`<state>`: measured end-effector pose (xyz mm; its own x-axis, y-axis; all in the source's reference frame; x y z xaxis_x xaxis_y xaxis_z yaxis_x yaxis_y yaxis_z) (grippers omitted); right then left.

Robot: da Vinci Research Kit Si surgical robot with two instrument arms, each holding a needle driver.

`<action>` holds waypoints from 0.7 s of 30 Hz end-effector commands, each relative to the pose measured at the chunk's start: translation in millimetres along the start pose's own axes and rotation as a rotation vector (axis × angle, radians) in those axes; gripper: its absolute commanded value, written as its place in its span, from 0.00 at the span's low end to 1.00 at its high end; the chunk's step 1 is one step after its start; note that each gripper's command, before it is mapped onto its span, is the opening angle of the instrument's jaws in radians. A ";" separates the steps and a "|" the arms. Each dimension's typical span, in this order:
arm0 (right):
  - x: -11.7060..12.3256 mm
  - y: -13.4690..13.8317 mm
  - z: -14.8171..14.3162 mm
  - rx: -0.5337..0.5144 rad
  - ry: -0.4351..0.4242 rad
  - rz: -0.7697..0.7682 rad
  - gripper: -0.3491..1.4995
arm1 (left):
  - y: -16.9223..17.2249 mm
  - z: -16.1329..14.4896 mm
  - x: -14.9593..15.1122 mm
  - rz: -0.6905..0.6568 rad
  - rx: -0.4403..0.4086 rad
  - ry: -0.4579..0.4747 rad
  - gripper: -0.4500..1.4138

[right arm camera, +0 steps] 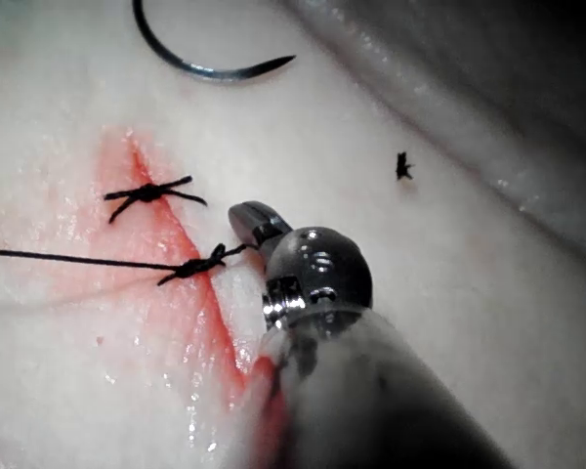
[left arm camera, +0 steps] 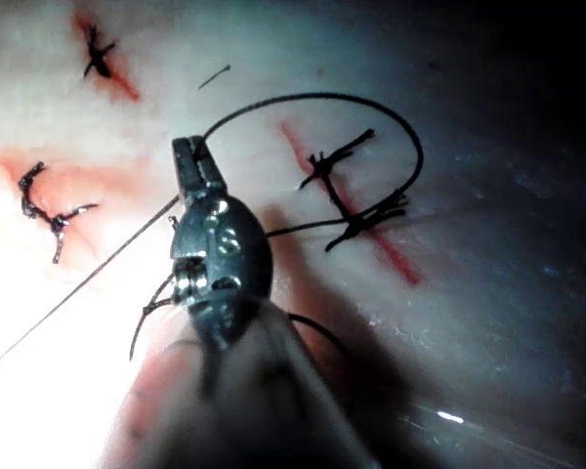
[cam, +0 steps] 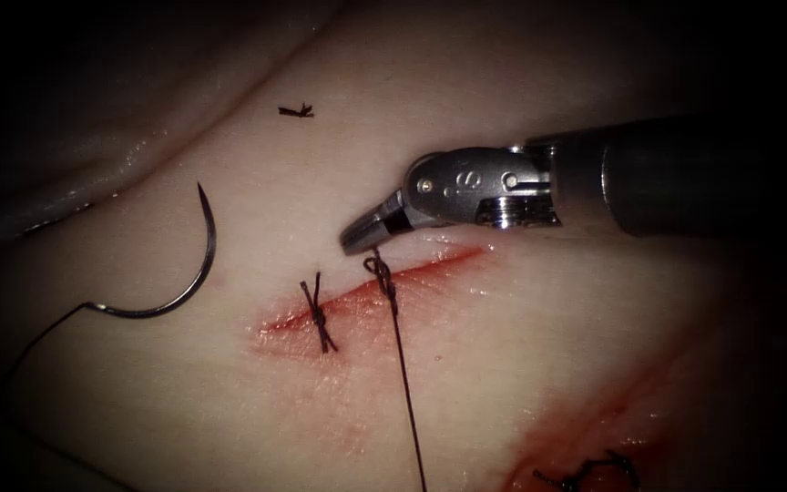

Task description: Wound Closure

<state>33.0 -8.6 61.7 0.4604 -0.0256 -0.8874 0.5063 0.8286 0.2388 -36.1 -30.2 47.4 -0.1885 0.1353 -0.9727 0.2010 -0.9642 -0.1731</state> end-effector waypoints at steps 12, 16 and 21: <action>-0.3 1.2 0.6 -0.039 -0.006 0.014 0.00 | 4.0 4.4 -0.5 -0.007 -0.118 0.039 0.00; -0.3 1.3 0.6 -0.053 -0.007 0.027 0.00 | 4.8 5.4 -0.7 -0.012 -0.150 0.051 0.00; -0.4 1.5 0.7 -0.067 -0.011 0.040 0.00 | 6.0 7.1 -1.8 -0.024 -0.188 0.056 0.00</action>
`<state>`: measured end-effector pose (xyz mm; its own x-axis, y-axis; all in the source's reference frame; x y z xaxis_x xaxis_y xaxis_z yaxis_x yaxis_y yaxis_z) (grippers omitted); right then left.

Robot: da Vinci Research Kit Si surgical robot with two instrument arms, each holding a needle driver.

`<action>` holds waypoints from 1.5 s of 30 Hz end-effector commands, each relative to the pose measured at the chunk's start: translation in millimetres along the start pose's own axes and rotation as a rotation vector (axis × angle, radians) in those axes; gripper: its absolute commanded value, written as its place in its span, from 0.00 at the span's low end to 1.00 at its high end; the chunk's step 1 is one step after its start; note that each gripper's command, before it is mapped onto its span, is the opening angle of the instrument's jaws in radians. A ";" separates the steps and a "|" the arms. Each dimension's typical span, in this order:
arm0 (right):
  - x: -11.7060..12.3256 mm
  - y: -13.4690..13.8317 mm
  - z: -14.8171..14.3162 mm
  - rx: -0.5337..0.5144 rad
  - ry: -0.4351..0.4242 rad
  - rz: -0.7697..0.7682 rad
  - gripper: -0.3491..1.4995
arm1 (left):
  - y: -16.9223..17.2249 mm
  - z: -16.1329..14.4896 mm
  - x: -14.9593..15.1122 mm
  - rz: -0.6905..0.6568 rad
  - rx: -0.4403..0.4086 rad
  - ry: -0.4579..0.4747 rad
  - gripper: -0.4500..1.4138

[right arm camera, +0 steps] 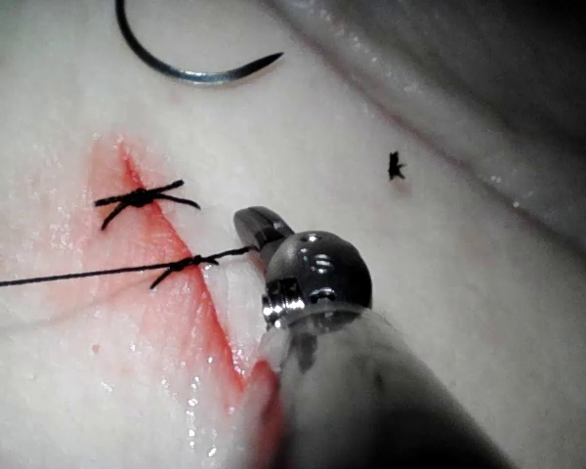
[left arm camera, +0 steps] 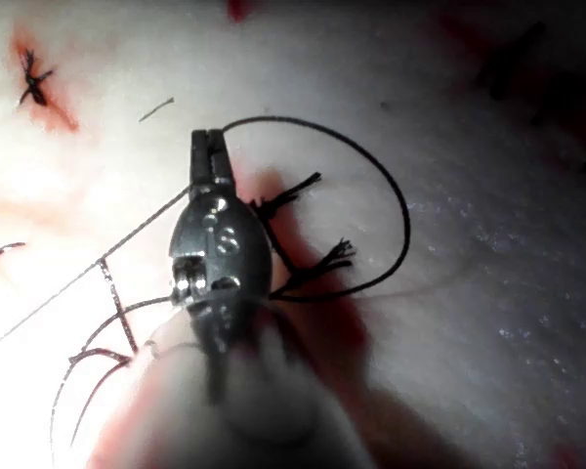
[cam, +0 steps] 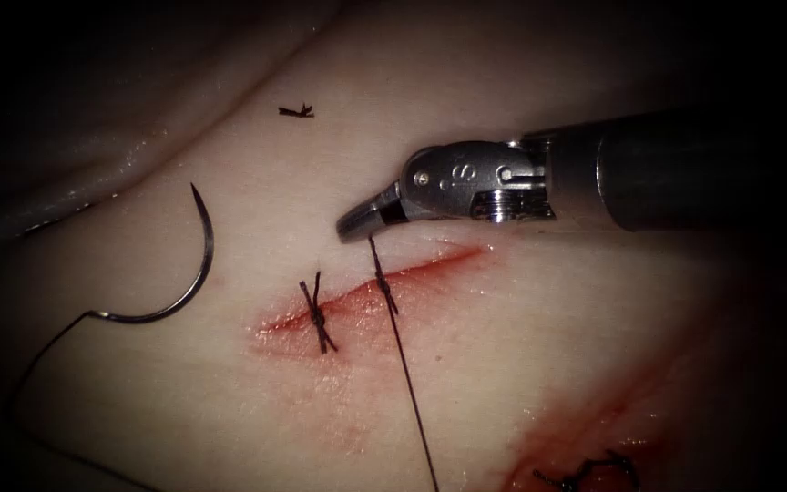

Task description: Wound Closure

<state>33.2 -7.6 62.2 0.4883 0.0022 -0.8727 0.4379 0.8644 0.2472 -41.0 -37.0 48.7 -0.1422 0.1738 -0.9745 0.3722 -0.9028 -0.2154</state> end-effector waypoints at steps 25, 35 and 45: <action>0.3 0.6 1.5 -0.030 0.015 0.002 0.00 | 0.2 1.9 -1.1 -0.039 -0.001 -0.005 0.00; 1.0 -2.0 0.8 -0.102 0.078 0.068 0.89 | -1.6 -5.4 3.6 -0.018 0.108 -0.033 0.00; -0.2 -2.9 -3.5 -0.271 0.188 0.186 0.91 | -2.6 -12.3 7.1 0.021 0.180 -0.078 0.00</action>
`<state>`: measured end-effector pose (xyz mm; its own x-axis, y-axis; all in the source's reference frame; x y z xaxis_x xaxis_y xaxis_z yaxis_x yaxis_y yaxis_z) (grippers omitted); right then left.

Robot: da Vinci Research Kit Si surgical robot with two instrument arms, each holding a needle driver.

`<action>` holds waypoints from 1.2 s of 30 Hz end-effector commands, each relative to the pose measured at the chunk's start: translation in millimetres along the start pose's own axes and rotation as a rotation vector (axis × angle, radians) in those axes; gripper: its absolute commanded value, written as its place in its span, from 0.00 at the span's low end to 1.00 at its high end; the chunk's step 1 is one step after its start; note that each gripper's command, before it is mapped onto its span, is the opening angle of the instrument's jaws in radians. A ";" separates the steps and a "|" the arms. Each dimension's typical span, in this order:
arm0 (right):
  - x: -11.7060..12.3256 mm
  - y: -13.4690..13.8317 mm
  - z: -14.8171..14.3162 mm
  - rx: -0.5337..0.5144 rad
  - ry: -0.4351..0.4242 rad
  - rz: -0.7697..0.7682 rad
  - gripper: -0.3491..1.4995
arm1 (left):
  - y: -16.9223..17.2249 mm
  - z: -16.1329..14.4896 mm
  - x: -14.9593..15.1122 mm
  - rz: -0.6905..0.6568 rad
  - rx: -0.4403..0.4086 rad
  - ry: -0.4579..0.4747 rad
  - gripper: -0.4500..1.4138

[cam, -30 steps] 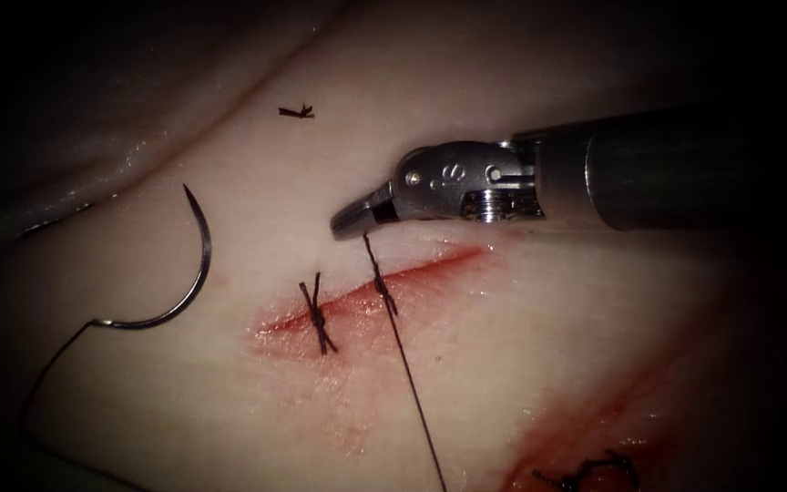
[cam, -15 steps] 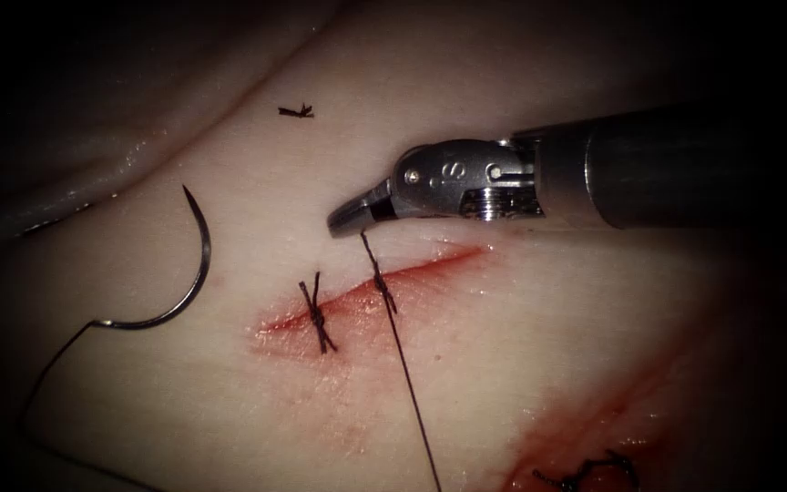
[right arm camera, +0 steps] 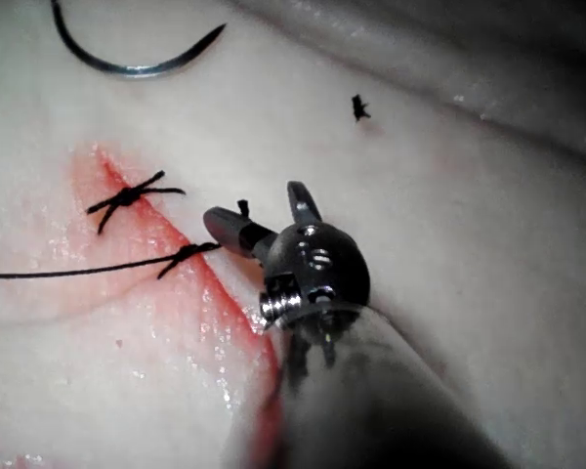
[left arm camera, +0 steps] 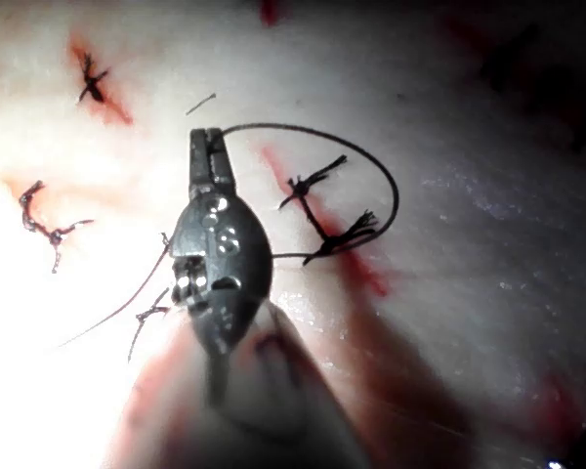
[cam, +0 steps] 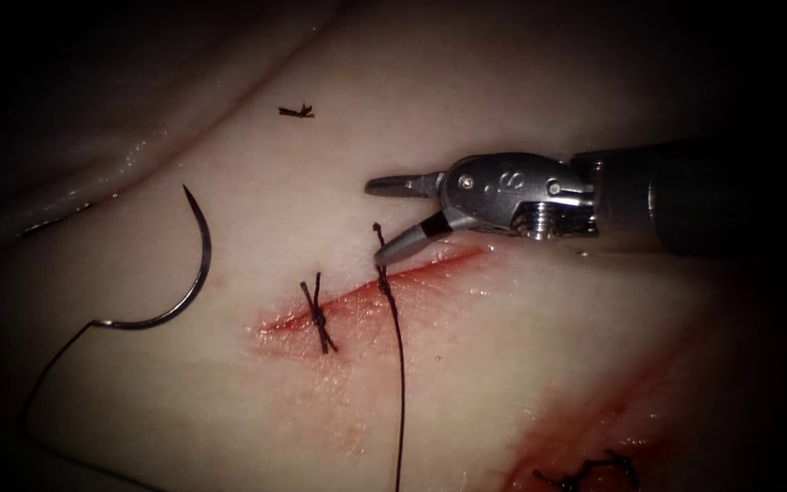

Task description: Wound Closure

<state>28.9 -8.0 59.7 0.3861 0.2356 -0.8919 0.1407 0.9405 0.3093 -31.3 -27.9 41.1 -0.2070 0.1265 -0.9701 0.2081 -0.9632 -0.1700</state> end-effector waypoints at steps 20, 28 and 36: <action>-0.2 -8.5 -2.3 -0.171 0.185 -0.011 0.10 | -10.1 -6.6 2.5 0.125 0.094 -0.098 0.00; 0.9 -9.8 0.1 -0.140 0.207 -0.033 0.00 | -13.8 -10.2 2.9 0.214 0.227 -0.056 0.00; 0.1 -9.1 2.1 -0.137 0.215 -0.046 0.00 | -17.0 -12.4 2.5 0.223 0.343 -0.052 0.00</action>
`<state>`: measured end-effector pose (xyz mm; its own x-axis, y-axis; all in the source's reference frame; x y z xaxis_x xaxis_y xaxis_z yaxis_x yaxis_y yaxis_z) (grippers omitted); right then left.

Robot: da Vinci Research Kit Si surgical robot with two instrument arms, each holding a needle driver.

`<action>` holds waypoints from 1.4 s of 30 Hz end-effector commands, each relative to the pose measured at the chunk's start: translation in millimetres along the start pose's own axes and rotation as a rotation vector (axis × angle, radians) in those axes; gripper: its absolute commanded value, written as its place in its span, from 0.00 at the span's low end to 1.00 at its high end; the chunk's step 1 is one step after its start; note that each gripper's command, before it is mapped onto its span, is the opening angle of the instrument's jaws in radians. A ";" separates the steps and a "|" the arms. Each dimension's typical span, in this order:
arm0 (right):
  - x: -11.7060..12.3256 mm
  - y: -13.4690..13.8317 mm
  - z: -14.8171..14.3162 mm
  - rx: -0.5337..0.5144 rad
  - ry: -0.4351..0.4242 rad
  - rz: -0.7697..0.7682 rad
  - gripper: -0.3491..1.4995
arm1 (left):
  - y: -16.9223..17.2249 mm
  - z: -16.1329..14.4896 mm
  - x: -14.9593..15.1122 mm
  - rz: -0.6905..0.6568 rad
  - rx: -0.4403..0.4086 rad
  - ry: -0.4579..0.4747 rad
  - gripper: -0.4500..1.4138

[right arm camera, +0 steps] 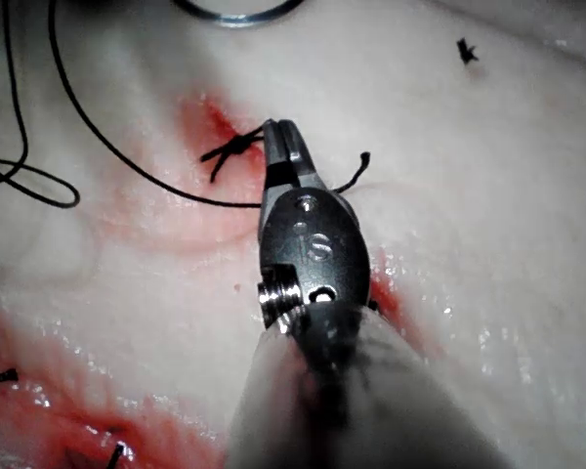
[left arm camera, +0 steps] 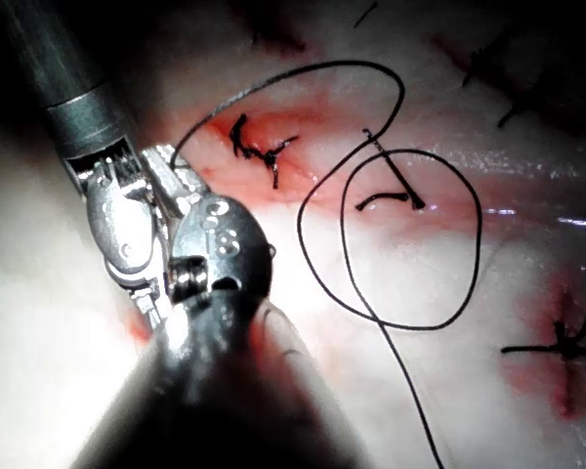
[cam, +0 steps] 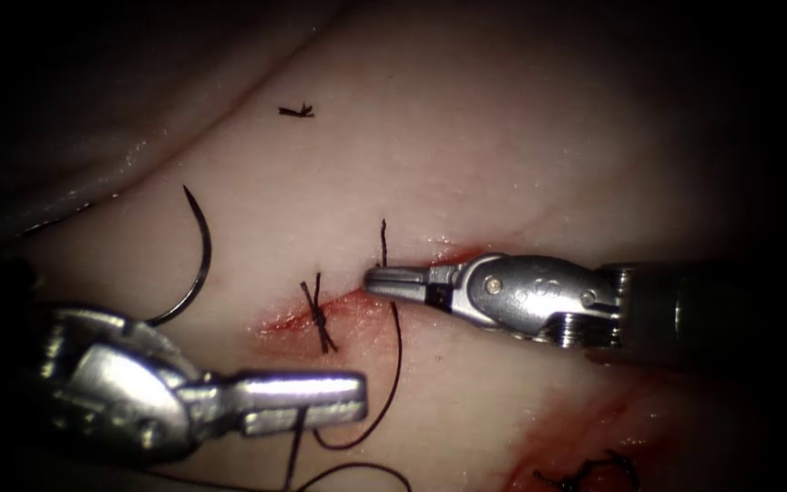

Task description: Wound Closure

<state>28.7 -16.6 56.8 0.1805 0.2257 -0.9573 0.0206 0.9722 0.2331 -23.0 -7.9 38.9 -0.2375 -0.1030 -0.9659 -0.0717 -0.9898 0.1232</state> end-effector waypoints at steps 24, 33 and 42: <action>-0.2 -2.2 6.6 0.086 0.043 -0.028 0.00 | -4.2 2.8 -7.1 -0.034 0.158 0.090 0.00; 0.9 -3.0 8.9 0.133 0.087 -0.038 0.00 | -5.1 3.2 -8.4 -0.055 0.119 0.177 0.00; 2.6 -2.8 7.6 0.162 0.238 0.000 0.00 | -5.3 3.4 -12.3 -0.051 0.078 0.248 0.00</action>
<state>35.9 -18.6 54.4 -0.0633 0.2512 -0.9659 0.1825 0.9544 0.2363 -22.5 -0.8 50.7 0.0113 -0.0863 -0.9962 -0.1544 -0.9845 0.0835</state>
